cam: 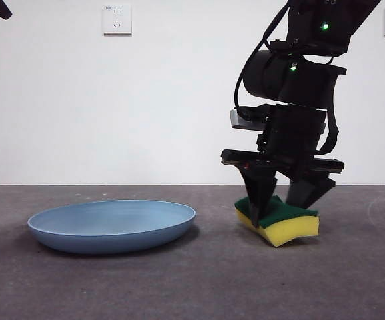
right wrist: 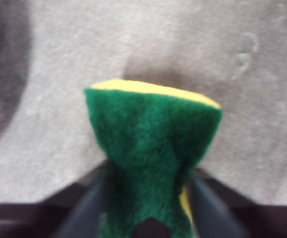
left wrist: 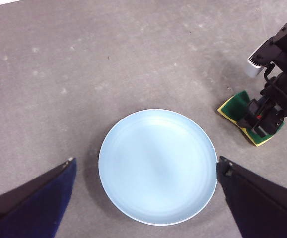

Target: Pick up the plate,pick up the cloth,clean the plate with the cloth

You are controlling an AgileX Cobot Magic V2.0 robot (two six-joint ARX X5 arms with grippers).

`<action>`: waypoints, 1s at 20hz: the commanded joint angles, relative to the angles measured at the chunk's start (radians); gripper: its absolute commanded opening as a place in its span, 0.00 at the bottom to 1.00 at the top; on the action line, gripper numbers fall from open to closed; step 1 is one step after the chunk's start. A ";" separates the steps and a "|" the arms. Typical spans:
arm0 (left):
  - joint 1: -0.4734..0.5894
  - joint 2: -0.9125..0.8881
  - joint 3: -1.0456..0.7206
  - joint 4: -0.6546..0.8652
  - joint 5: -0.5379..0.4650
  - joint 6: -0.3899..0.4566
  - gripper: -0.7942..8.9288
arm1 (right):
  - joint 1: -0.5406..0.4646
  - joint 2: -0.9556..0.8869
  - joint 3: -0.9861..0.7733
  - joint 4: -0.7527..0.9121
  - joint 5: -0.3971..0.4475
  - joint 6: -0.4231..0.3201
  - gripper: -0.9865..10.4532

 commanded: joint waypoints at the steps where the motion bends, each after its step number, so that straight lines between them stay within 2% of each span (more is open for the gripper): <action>1: -0.003 0.001 -0.006 0.003 -0.002 -0.006 0.57 | 0.001 0.006 -0.008 -0.001 0.002 0.007 0.65; 8: -0.003 0.005 -0.006 0.000 -0.003 -0.006 0.56 | 0.001 -0.038 -0.006 -0.021 0.002 0.014 0.64; 9: -0.003 0.008 -0.006 -0.001 -0.003 -0.004 0.51 | 0.001 -0.063 -0.006 -0.029 0.002 0.014 0.63; 10: -0.003 0.010 -0.006 -0.005 -0.004 0.002 0.37 | 0.002 -0.092 -0.006 -0.041 0.002 0.014 0.56; 12: -0.003 0.014 -0.006 -0.004 -0.009 0.005 0.06 | 0.002 -0.165 -0.006 -0.081 0.001 0.014 0.25; 13: -0.003 0.016 -0.006 -0.004 -0.024 0.008 0.07 | 0.002 -0.208 -0.006 -0.103 0.001 0.012 0.08; 20: -0.004 0.006 -0.006 0.005 -0.032 0.039 0.07 | 0.010 -0.472 -0.006 -0.117 -0.005 0.010 0.08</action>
